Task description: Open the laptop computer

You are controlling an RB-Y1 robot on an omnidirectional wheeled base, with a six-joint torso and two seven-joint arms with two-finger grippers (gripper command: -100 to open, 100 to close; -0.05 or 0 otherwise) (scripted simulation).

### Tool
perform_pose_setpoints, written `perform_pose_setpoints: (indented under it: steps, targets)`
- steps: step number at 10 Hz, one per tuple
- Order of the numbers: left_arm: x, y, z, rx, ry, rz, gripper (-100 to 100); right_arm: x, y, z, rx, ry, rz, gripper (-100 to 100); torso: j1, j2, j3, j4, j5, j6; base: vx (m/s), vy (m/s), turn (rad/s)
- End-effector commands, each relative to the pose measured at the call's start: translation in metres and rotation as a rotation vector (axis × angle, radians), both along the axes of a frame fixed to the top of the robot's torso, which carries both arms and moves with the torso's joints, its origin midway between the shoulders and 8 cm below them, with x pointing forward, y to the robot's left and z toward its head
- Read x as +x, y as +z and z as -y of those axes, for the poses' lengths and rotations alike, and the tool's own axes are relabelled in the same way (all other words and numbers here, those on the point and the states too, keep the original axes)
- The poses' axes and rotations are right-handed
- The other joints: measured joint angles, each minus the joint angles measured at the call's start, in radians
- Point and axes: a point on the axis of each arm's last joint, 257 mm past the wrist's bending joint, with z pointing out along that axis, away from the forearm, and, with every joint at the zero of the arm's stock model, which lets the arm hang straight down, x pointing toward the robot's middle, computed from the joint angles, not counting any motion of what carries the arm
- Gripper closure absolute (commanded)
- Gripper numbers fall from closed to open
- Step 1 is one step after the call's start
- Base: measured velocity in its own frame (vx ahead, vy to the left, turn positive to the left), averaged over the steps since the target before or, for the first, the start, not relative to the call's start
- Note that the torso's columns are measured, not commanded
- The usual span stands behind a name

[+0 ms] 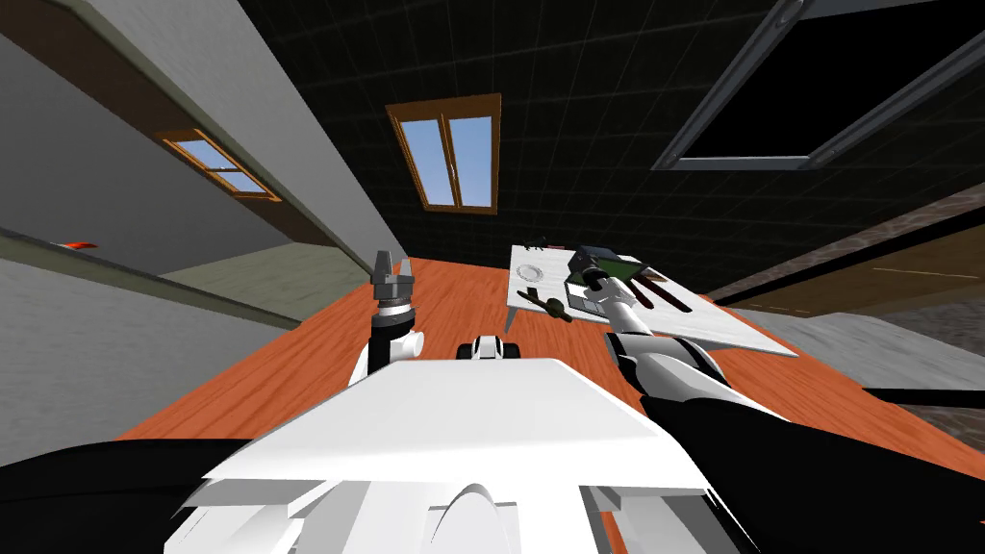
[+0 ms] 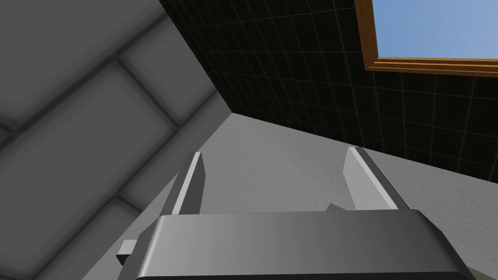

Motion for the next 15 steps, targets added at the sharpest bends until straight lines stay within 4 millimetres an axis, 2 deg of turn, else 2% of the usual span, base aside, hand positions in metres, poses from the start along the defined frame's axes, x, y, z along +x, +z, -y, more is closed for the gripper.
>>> perform_pose_setpoints:
  steps: [1, 2, 5, 7, 8, 9, 10, 12, 13, 15]
  targets:
    - [0.0, 0.0, 0.0, 0.0, 0.0, 0.0, 0, 0.004, -0.006, -0.01, 0.007, 0.024, -0.011, 100, -0.001, 0.001, 0.0, 0.0, 0.0, -0.002, 0.025, 0.038, -0.01]
    - [0.0, 0.0, 0.0, 0.0, 0.0, 0.0, 0, -0.002, -0.006, 0.006, 0.008, -0.017, -0.013, -100, -0.005, 0.004, 0.002, 0.001, -0.001, -0.001, 0.119, 0.028, -0.16]
    - [0.0, 0.0, 0.0, 0.0, 0.0, 0.0, 0, -0.013, -0.006, 0.03, 0.008, -0.082, -0.016, -100, -0.003, -0.002, -0.002, -0.001, -0.001, -0.001, 0.178, 0.027, -0.142]
    - [0.0, 0.0, 0.0, 0.0, 0.0, 0.0, 0, -0.012, -0.006, 0.025, 0.007, -0.071, -0.015, -100, -0.003, 0.006, 0.004, 0.001, -0.001, -0.001, 0.049, 0.006, -0.003]
    - [0.0, 0.0, 0.0, 0.0, 0.0, 0.0, 0, -0.012, -0.006, 0.025, 0.007, -0.07, -0.015, 100, -0.003, 0.009, 0.006, 0.003, -0.001, 0.0, 0.011, 0.001, 0.002]
    - [0.0, 0.0, 0.0, 0.0, 0.0, 0.0, 0, -0.012, -0.03, 0.012, 0.001, -0.071, -0.065, 100, -0.003, 0.007, 0.004, 0.002, -0.001, 0.0, -0.081, -0.16, 0.343]
    - [0.0, 0.0, 0.0, 0.0, 0.0, 0.001, 0, -0.014, -0.032, 0.019, 0.009, -0.099, -0.072, 100, -0.01, 0.008, 0.005, 0.002, -0.003, -0.002, -0.105, -0.196, 0.402]
    - [0.0, 0.0, 0.0, 0.0, 0.0, 0.0, 0, -0.019, -0.036, 0.033, 0.003, -0.156, -0.09, 100, -0.002, 0.0, 0.0, 0.0, -0.001, 0.001, -0.029, -0.065, -0.005]
    - [0.0, 0.0, 0.0, 0.0, 0.0, 0.0, 0, -0.02, -0.056, 0.017, 0.003, -0.147, -0.122, 100, 0.003, -0.002, -0.002, -0.001, 0.001, 0.0, -0.058, -0.137, 0.382]
    - [0.0, 0.0, 0.0, 0.0, 0.0, 0.0, 0, -0.026, -0.058, 0.031, -0.013, -0.205, -0.135, 100, -0.004, 0.002, 0.001, 0.0, -0.001, 0.0, -0.064, -0.112, 0.197]
